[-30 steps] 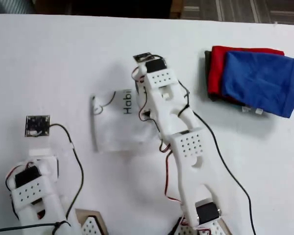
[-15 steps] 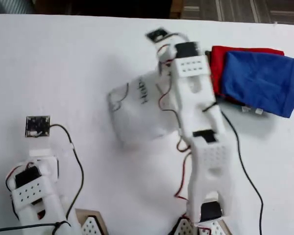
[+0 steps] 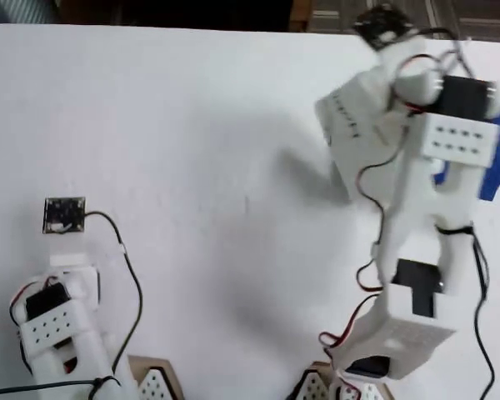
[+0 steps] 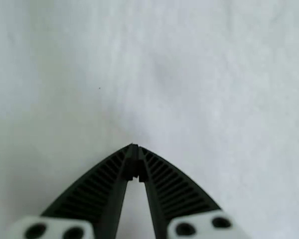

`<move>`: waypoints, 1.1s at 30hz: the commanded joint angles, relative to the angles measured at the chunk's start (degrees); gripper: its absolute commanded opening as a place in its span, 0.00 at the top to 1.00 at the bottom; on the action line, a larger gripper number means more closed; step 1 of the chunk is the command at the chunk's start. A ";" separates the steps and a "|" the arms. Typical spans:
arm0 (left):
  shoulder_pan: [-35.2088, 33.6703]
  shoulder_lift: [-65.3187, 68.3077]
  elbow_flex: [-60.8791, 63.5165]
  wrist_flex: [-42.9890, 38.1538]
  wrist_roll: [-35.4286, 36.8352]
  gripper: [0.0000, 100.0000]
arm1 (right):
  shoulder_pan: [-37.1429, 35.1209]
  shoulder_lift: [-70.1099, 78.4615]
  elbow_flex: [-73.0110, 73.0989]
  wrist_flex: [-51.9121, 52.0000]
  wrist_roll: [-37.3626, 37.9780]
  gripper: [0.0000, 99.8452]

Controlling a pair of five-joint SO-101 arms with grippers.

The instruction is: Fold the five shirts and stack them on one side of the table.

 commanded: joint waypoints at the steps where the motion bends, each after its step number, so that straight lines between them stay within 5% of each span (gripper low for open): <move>1: -0.44 -0.97 -0.31 -0.97 -0.35 0.97 | 4.88 -3.47 -3.69 0.04 3.78 0.98; 7: -0.44 -0.97 -0.31 -0.97 -0.35 0.97 | 10.77 2.95 -7.30 -8.92 3.34 0.98; 13: -0.44 -0.97 -0.31 -0.97 -0.35 0.97 | 14.37 12.62 -15.21 -14.46 -6.68 0.98; 26: -0.44 -0.97 -0.31 -0.97 -0.35 0.97 | 18.59 34.95 -30.51 -28.44 -7.12 0.98; 33: -0.44 -0.97 -0.31 -0.97 -0.35 0.97 | 20.70 43.30 -30.51 -36.97 -17.58 0.98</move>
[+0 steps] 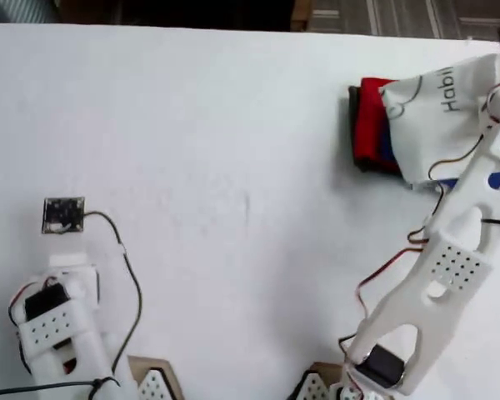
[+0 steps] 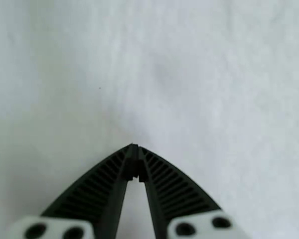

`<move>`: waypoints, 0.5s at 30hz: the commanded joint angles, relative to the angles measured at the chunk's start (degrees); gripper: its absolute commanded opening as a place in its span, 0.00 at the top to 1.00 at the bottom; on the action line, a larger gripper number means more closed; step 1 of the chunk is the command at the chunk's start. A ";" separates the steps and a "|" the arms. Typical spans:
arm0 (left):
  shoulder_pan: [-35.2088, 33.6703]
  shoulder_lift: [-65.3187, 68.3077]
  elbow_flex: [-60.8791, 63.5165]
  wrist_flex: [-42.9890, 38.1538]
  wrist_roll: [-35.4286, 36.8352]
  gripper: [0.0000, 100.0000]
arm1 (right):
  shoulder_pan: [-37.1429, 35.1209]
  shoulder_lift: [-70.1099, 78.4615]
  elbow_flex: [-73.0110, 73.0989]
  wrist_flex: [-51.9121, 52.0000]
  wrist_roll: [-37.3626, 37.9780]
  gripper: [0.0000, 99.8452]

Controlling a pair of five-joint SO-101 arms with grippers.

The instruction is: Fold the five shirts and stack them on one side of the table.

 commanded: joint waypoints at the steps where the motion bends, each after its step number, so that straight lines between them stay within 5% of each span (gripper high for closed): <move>1: -0.44 -0.97 -0.31 -0.97 -0.35 0.97 | 0.22 1.80 -2.55 -2.59 -2.55 0.98; 7: -0.44 -0.97 -0.31 -0.97 -0.35 0.97 | -0.84 5.23 -2.90 -3.47 -2.64 0.96; 12: -0.44 -0.97 -0.31 -0.97 -0.35 0.97 | -1.36 1.01 -2.99 -1.45 -2.73 0.72; 15: -0.44 -0.97 -0.31 -0.97 -0.35 0.97 | -2.33 -3.74 -2.99 -1.19 -2.81 0.75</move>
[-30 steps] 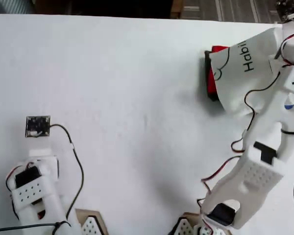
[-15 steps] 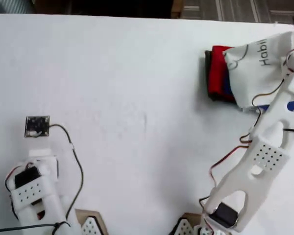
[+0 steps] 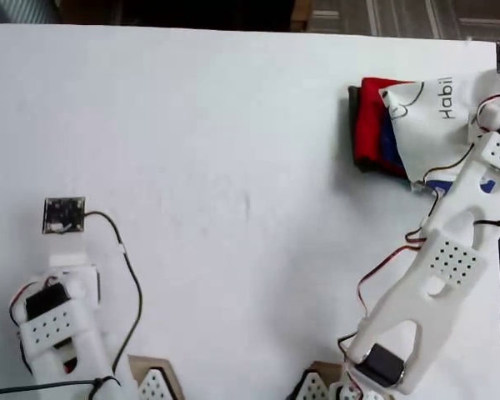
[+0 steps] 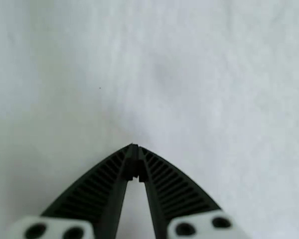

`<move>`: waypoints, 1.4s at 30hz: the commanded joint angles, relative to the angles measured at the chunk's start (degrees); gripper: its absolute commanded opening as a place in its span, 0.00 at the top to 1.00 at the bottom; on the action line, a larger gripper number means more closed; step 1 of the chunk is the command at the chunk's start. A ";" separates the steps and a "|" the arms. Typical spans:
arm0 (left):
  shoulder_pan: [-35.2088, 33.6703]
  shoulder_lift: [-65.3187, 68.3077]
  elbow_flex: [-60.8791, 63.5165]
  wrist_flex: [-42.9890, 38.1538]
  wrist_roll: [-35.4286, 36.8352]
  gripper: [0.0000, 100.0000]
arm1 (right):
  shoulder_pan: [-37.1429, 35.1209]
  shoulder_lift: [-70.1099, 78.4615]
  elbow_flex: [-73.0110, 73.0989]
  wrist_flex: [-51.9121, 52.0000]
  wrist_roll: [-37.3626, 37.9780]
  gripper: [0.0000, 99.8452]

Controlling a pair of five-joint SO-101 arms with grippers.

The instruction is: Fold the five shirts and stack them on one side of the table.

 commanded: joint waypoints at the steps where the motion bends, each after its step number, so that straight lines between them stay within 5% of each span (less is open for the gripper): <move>1: -0.44 -0.97 -0.31 -0.97 -0.35 0.97 | -1.98 -9.80 -2.64 0.13 -0.53 0.76; 9: -0.44 -0.97 -0.31 -0.97 -0.35 0.97 | -9.01 -20.26 -2.64 10.07 -0.53 0.80; 14: -0.44 -0.97 -0.31 -0.97 -0.35 0.97 | -14.64 -18.33 -2.02 15.60 -0.09 0.99; 28: -0.44 -0.97 -0.22 -0.97 -0.35 0.97 | -17.71 3.47 -3.08 4.00 -0.53 0.89; 42: -0.44 -0.97 -0.22 -0.97 -0.35 0.97 | -13.49 -4.00 -24.70 15.25 -0.09 0.89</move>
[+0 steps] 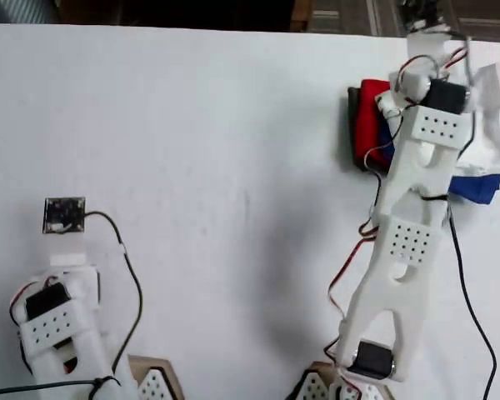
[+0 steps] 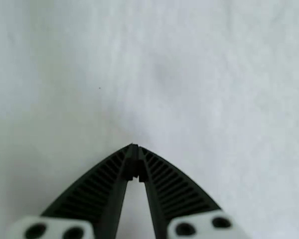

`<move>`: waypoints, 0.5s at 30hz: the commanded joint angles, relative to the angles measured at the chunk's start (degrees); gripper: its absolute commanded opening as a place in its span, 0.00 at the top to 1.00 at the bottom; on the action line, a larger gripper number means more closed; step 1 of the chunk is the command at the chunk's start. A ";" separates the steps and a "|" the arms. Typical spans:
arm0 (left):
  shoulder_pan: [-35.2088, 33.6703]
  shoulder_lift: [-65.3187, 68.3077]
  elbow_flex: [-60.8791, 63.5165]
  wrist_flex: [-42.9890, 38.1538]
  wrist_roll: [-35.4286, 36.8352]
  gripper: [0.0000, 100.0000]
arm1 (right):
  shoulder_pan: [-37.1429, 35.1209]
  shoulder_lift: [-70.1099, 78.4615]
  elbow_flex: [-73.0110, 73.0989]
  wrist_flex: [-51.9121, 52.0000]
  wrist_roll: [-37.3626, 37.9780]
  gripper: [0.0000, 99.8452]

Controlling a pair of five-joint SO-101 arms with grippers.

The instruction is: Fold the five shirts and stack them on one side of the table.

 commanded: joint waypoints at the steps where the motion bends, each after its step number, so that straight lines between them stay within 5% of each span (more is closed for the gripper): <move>1: -0.44 -0.97 -0.22 -0.97 -0.35 0.97 | 4.09 -4.97 -2.81 -1.63 -0.09 0.89; 15: -0.44 -1.05 0.22 -0.97 -0.35 0.97 | 13.23 14.29 5.01 -42.77 -0.09 0.89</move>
